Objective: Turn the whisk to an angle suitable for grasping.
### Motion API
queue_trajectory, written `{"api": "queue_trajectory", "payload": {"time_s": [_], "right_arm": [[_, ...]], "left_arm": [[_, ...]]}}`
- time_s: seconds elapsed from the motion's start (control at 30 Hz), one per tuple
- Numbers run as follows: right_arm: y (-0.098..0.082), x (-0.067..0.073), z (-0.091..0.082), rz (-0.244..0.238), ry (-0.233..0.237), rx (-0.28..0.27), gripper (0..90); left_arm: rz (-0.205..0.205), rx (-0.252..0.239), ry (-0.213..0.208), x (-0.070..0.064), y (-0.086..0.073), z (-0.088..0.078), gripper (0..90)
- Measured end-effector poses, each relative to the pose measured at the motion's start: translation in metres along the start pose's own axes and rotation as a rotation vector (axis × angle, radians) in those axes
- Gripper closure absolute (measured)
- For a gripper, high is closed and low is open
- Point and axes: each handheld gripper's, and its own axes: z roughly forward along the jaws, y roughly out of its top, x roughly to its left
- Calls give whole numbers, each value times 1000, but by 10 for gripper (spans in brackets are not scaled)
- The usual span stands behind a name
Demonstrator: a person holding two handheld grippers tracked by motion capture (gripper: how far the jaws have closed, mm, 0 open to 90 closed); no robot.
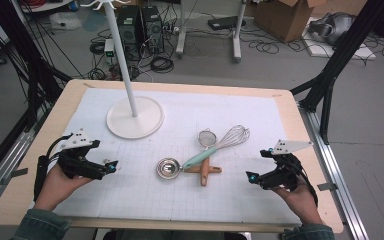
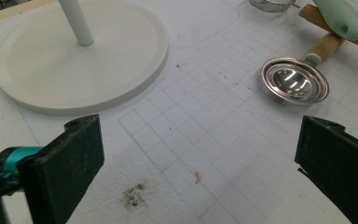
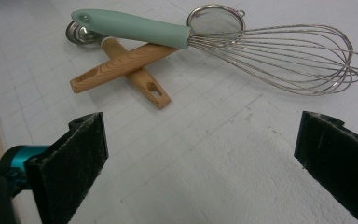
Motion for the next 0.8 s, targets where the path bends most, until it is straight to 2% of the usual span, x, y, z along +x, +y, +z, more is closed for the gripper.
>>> {"api": "queue_trajectory", "payload": {"time_s": [0.53, 0.8], "right_arm": [[14, -6, 6, -22, 19, 16, 14], [22, -11, 8, -31, 28, 32, 15]], "left_arm": [[-4, 1, -21, -6, -1, 1, 17], [-3, 19, -34, -9, 2, 7, 17]]}}
